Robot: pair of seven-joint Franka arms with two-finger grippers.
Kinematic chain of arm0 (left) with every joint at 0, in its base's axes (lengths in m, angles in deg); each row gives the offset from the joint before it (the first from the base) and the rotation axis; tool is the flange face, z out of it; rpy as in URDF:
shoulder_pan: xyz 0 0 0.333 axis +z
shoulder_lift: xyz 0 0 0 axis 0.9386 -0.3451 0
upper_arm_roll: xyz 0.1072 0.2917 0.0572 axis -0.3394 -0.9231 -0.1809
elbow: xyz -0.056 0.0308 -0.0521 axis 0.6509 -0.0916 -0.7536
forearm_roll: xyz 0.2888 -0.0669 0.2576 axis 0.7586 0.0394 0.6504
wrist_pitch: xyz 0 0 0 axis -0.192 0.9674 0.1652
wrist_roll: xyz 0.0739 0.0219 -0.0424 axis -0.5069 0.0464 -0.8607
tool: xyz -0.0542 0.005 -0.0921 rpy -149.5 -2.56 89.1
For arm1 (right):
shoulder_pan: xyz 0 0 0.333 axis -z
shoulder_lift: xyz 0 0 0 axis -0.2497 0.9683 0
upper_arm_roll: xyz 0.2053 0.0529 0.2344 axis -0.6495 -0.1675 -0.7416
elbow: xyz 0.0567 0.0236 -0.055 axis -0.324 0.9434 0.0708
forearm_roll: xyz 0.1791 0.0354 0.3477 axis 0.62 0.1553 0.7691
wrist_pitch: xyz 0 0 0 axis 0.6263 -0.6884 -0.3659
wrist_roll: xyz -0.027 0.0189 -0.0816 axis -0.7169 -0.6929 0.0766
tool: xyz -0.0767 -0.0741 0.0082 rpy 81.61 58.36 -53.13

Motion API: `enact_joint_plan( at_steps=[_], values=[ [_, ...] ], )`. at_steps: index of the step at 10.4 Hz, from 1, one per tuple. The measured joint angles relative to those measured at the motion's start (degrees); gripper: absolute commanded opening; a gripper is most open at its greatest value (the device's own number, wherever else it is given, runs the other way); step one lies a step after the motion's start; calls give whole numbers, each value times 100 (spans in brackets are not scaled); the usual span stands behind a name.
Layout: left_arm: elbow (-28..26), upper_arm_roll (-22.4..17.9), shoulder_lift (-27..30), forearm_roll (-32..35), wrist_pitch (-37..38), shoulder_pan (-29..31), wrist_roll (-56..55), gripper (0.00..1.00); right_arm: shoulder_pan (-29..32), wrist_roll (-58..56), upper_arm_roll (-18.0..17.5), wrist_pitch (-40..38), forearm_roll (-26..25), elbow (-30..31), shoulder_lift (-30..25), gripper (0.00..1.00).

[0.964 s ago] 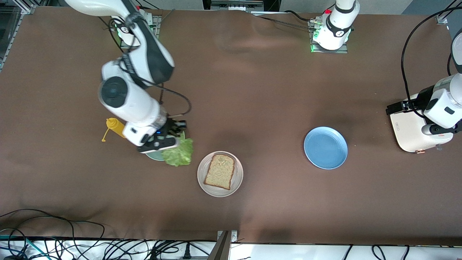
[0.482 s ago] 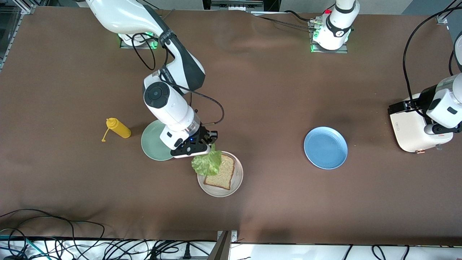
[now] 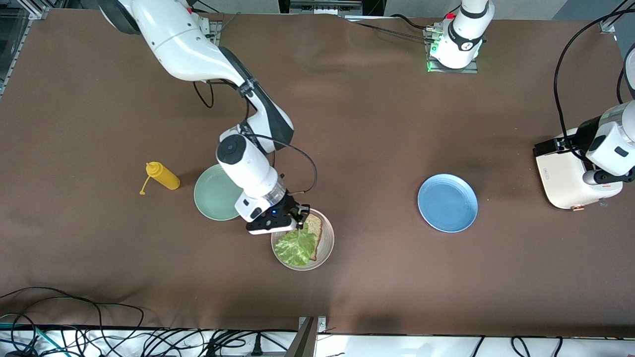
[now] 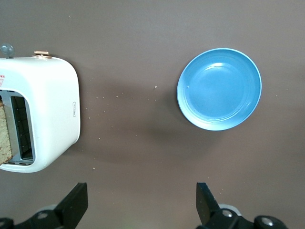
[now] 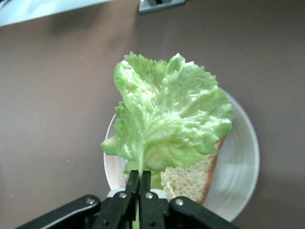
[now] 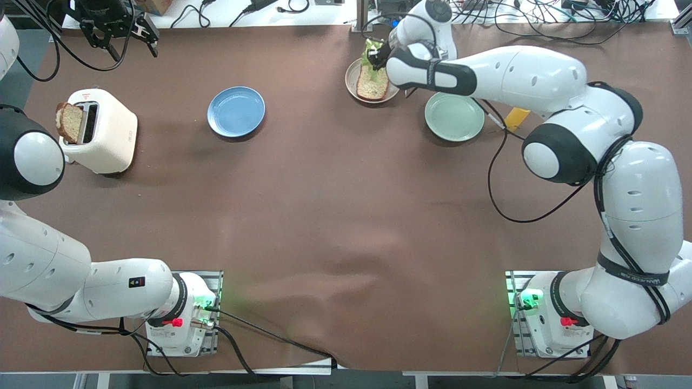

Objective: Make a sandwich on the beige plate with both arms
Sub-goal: 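Lower the lettuce onto the bread and open the right gripper, then withdraw the right gripper from the plate toward the yellow bottle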

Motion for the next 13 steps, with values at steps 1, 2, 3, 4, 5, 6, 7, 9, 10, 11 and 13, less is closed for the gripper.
enact_joint_plan(
  at_steps=[1,2,3,4,5,6,7,9,10,11,13],
  values=[
    [0,0,0,0,3,0,1,100,-98,94,0,49,0,-11,88,0],
    [0,0,0,0,5,0,1,100,-165,150,0,52,0,-11,120,0],
    [0,0,0,0,7,0,1,100,-194,169,0,49,0,-10,134,0],
    [0,0,0,0,7,0,2,100,-194,170,5,45,0,-9,150,0],
    [0,0,0,0,7,0,2,100,-184,169,17,44,-1,-6,175,0],
    [0,0,0,0,7,0,2,100,-173,152,35,43,-6,7,193,0],
    [0,0,0,0,8,0,2,100,-163,118,55,38,-11,41,202,0],
    [0,0,0,0,10,0,2,100,-144,72,78,72,-14,118,231,62],
    [0,0,0,0,10,0,2,100,-125,19,79,122,-16,134,244,100],
    [0,0,0,0,10,0,2,100,-108,-104,80,162,-17,139,249,100],
    [0,0,0,0,10,0,2,100,-84,-287,81,293,-17,170,249,100]
  ],
)
